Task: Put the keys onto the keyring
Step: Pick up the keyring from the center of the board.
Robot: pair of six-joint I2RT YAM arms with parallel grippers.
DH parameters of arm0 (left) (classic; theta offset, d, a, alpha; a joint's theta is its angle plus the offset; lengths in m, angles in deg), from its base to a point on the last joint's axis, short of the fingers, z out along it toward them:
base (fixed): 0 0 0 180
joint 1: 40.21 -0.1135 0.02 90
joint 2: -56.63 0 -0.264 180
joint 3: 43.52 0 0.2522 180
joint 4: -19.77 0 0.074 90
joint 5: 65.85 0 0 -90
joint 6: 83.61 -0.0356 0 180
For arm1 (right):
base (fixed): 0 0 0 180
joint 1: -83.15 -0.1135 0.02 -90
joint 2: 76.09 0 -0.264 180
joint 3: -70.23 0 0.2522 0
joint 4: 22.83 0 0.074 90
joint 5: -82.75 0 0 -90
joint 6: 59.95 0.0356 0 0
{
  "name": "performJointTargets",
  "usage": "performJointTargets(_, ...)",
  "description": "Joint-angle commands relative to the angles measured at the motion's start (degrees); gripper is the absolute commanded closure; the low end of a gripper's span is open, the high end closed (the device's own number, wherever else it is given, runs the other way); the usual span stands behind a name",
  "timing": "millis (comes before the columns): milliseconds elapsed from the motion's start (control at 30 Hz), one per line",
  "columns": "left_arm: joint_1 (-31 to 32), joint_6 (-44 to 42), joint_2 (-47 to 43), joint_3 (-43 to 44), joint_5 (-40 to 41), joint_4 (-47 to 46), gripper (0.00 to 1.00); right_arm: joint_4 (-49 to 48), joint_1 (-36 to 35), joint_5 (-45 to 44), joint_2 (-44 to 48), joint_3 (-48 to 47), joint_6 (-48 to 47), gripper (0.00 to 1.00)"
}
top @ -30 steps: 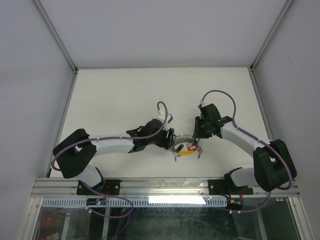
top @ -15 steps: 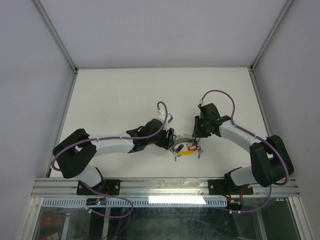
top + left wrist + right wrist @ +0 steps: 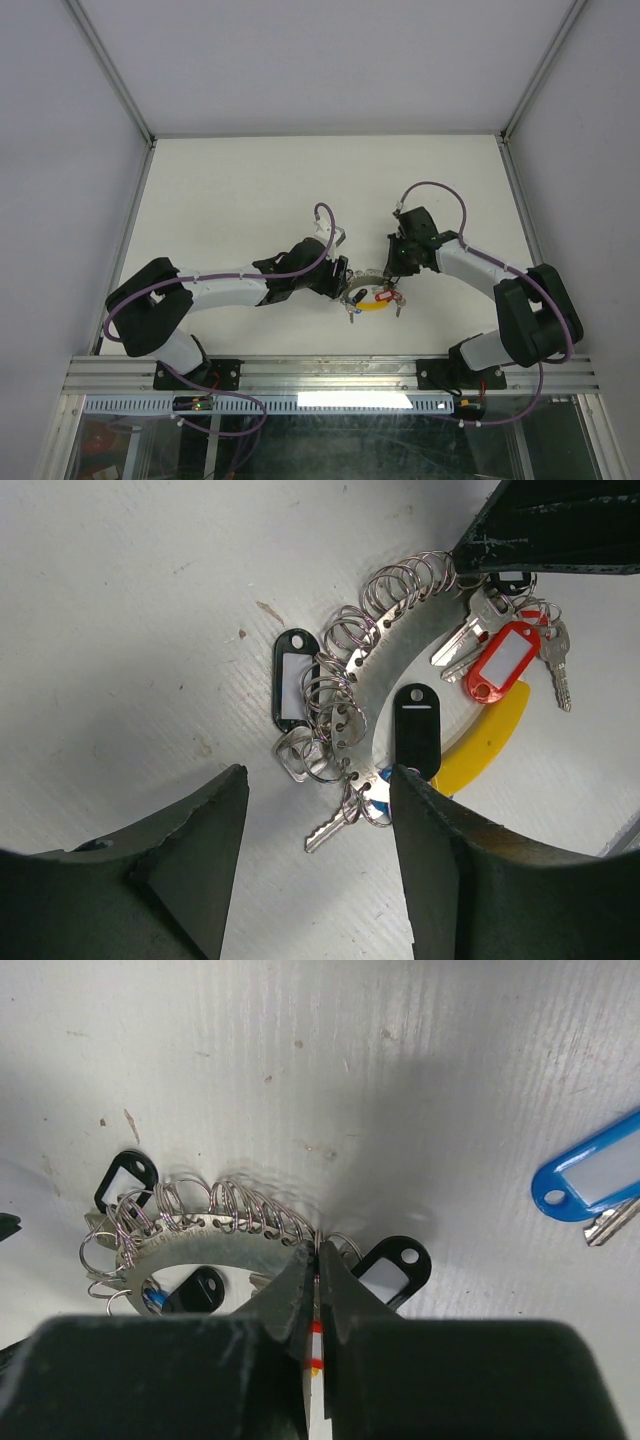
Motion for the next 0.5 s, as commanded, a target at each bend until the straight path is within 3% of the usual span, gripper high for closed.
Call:
performJointTargets(0,0.5,-1.1,-1.2,2.3,-1.1,-1.6,0.43,-2.9,0.3,0.6,3.1,-0.6,-0.6,1.0)
performJointTargets(233,0.4,-3.3,-6.5,2.9,2.4,-1.3,0.43,-3.5,0.3,3.2,12.6,-1.8,-5.5,1.0)
performJointTargets(467,0.4,-10.0,-19.7,-0.2,5.1,-8.2,0.42,-10.7,0.3,13.2,23.3,-1.7,-9.7,1.0)
